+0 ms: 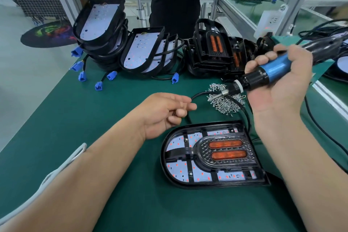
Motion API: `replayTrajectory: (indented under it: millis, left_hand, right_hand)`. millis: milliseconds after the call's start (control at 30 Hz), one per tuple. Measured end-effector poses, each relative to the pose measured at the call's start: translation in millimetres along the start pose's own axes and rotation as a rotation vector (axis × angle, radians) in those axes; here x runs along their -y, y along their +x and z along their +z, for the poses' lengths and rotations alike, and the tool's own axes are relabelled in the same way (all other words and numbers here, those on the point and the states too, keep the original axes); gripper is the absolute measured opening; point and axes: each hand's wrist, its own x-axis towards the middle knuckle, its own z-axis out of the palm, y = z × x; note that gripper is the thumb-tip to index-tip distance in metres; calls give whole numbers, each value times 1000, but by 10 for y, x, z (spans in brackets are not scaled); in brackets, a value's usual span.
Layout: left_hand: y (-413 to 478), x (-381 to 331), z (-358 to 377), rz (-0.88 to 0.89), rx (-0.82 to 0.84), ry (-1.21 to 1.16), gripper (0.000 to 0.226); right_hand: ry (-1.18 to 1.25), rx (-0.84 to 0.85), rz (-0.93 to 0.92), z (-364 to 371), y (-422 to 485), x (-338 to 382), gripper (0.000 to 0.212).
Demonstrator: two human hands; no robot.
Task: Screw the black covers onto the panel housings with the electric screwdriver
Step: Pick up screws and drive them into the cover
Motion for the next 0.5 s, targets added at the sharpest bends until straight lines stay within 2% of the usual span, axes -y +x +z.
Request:
replayTrajectory:
  millis: [100,200,500]
  left_hand:
    - [15,13,11,4,48,19,12]
    - [12,23,21,13,118,56,13]
    - [25,44,-6,56,206,92,23]
  right_hand:
    - [-91,-103,26,-101,76,56,9]
    - [-88,-152,-2,-127,123,71,11]
    - [-51,-91,-24,-69,93,-4,12]
